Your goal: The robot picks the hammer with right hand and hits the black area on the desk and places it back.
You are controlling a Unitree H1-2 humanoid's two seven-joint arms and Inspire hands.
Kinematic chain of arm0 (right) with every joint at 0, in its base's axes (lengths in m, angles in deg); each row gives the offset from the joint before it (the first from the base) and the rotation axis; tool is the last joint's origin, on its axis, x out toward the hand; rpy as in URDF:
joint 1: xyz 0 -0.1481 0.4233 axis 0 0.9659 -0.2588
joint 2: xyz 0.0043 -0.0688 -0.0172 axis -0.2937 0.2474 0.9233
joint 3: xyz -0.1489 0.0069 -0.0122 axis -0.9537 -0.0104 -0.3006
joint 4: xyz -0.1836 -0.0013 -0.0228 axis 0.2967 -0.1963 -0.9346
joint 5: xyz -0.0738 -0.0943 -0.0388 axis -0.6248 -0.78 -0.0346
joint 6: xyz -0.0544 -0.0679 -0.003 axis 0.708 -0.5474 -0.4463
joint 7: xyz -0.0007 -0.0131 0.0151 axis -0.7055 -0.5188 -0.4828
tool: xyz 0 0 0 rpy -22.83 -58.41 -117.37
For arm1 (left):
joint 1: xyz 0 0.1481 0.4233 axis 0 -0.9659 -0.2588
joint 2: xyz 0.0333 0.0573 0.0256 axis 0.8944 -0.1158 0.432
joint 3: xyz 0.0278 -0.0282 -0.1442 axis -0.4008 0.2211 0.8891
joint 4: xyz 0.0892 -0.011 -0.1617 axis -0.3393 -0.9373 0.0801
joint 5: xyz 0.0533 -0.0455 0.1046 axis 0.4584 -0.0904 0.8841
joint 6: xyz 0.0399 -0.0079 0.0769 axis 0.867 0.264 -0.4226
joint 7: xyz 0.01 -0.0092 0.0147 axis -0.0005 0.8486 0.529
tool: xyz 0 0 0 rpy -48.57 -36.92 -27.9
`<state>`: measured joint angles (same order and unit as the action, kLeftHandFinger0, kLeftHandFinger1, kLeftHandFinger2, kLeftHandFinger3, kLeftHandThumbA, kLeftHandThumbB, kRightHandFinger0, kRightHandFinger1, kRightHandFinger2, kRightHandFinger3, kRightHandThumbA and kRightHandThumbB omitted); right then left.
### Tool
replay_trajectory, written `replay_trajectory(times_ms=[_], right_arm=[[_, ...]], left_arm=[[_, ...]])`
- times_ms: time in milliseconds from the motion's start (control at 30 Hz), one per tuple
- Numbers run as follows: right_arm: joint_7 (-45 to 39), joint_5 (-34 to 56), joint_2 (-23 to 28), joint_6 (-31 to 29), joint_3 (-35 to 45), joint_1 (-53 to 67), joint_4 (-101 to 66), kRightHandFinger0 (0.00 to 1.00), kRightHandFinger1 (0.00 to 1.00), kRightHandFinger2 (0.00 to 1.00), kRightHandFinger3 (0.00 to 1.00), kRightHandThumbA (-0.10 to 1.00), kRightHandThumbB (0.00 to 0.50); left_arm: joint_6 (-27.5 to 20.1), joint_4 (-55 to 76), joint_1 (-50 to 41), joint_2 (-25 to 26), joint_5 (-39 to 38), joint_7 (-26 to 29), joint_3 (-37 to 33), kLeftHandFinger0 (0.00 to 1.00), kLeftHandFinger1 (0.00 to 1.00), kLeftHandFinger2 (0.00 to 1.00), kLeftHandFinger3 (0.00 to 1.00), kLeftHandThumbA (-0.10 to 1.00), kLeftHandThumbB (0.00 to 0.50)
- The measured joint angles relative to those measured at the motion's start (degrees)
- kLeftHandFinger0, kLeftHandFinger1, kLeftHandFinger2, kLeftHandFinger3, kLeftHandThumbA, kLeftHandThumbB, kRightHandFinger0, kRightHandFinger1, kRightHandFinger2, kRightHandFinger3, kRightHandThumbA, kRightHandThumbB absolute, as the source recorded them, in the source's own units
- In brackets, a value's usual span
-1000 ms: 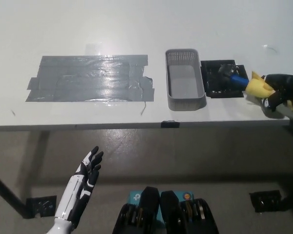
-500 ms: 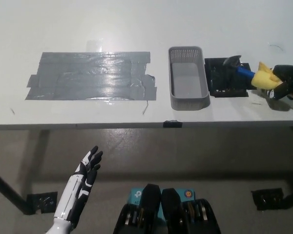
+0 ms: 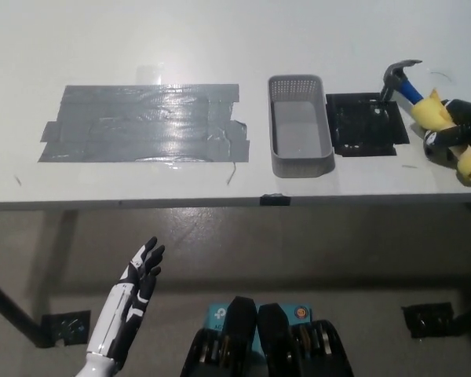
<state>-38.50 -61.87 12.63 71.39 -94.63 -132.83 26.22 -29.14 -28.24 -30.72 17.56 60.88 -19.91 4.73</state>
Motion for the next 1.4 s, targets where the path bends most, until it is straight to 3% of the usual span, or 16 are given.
replay_trajectory(times_ms=[33, 67, 133, 200, 267, 467, 667, 800, 933, 1067, 1233, 1400], right_arm=[[1.3, 0.2, -0.5, 0.0, 0.8, 0.1, 0.2, 0.84, 1.00, 1.00, 1.00, 0.77, 0.209], [2.4, 0.5, -1.0, -0.3, 1.7, 0.2, 0.4, 1.00, 1.00, 1.00, 1.00, 0.90, 0.247], [4.8, 0.8, -1.9, -1.3, 2.5, 0.4, 0.8, 1.00, 1.00, 1.00, 1.00, 0.99, 0.265], [6.8, 0.8, -2.4, -2.7, 2.2, 0.5, 1.0, 1.00, 1.00, 1.00, 1.00, 1.00, 0.306], [9.0, 0.3, -2.8, -4.0, 0.8, 0.7, 1.0, 1.00, 1.00, 1.00, 1.00, 1.00, 0.313], [15.5, -2.5, -3.1, -7.2, -4.1, 1.5, 0.9, 1.00, 1.00, 1.00, 1.00, 1.00, 0.286], [21.7, -4.1, -3.1, -9.6, -5.4, 2.7, 0.4, 1.00, 1.00, 1.00, 1.00, 1.00, 0.305], [25.8, -4.6, -3.1, -10.9, -5.4, 3.0, 0.4, 1.00, 1.00, 1.00, 1.00, 1.00, 0.256], [29.6, -5.1, -3.0, -11.8, -5.1, 3.0, 0.3, 1.00, 1.00, 1.00, 1.00, 1.00, 0.289], [33.3, -5.1, -2.6, -12.8, -3.0, 2.9, -1.7, 1.00, 1.00, 1.00, 1.00, 1.00, 0.272], [38.1, -5.1, -0.8, -13.7, 1.6, 1.6, -9.1, 1.00, 1.00, 1.00, 1.00, 1.00, 0.307], [40.7, -5.0, 2.0, -13.8, 5.8, -1.9, -19.9, 1.00, 1.00, 1.00, 1.00, 1.00, 0.255]], left_arm=[[0.0, 0.0, 0.0, 0.0, 0.0, 0.0, 0.0, 1.00, 1.00, 1.00, 1.00, 0.97, 0.006], [0.0, 0.0, -0.1, 0.0, 0.0, 0.0, 0.0, 1.00, 1.00, 1.00, 1.00, 1.00, 0.007], [0.0, 0.0, -0.1, 0.0, 0.0, 0.0, 0.0, 1.00, 1.00, 1.00, 1.00, 0.98, 0.005], [0.0, 0.0, 0.0, 0.0, 0.0, 0.0, 0.0, 1.00, 1.00, 1.00, 1.00, 0.98, 0.013], [0.0, 0.0, 0.1, 0.0, 0.1, 0.0, 0.0, 1.00, 1.00, 1.00, 1.00, 0.98, 0.025], [0.0, 0.0, 0.3, 0.0, 0.1, 0.0, 0.0, 1.00, 1.00, 1.00, 1.00, 0.98, 0.013], [0.0, 0.0, 0.3, 0.0, 0.1, 0.0, 0.0, 1.00, 1.00, 1.00, 1.00, 0.96, 0.016], [0.0, -0.1, 0.3, 0.0, 0.1, 0.0, 0.0, 1.00, 1.00, 1.00, 1.00, 0.98, 0.034], [0.0, -0.1, 0.3, 0.0, 0.1, 0.0, 0.0, 1.00, 1.00, 1.00, 1.00, 0.98, 0.037], [0.0, -0.1, 0.3, 0.0, 0.2, 0.0, 0.0, 1.00, 1.00, 1.00, 1.00, 0.98, 0.033], [0.0, -0.1, 0.3, 0.1, 0.2, 0.0, 0.2, 1.00, 1.00, 1.00, 1.00, 0.97, 0.031], [0.0, -0.1, 0.4, 0.1, 0.2, 0.1, 0.4, 1.00, 1.00, 1.00, 1.00, 0.98, 0.025]])
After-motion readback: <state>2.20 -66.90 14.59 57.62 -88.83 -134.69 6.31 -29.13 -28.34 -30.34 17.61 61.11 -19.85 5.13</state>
